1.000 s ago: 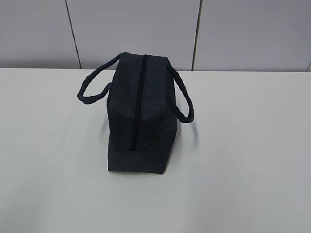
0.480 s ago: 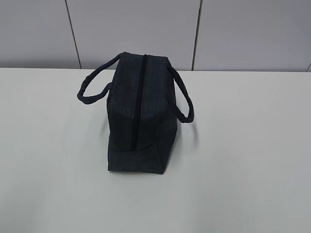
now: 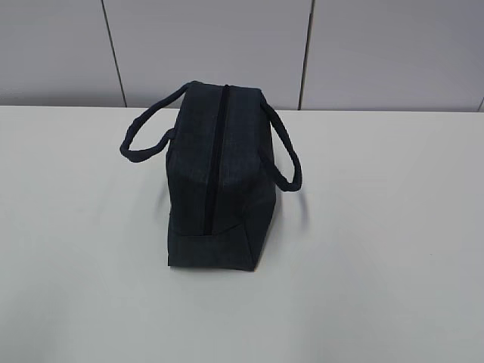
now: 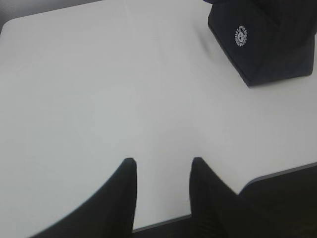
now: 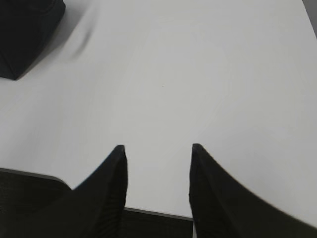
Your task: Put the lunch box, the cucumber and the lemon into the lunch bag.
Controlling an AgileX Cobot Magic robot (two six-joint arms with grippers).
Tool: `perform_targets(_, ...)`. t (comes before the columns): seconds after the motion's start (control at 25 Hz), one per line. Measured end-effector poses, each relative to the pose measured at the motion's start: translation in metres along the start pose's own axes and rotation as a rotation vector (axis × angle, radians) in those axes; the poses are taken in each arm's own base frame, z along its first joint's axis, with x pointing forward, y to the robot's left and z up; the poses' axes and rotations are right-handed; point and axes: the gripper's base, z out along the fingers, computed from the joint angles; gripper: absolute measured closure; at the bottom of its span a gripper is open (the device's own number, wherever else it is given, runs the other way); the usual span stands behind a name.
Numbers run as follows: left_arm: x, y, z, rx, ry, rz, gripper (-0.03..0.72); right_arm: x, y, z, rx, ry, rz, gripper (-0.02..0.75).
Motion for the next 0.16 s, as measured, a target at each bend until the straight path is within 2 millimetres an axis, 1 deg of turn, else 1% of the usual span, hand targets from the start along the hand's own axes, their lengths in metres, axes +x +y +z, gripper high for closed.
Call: perform_targets(0.16,0.0,0.0,0.0,0.0,0.0,0.0,0.447,-0.0001,0.0,0.0,0.0,-0.001,0.0,0.421)
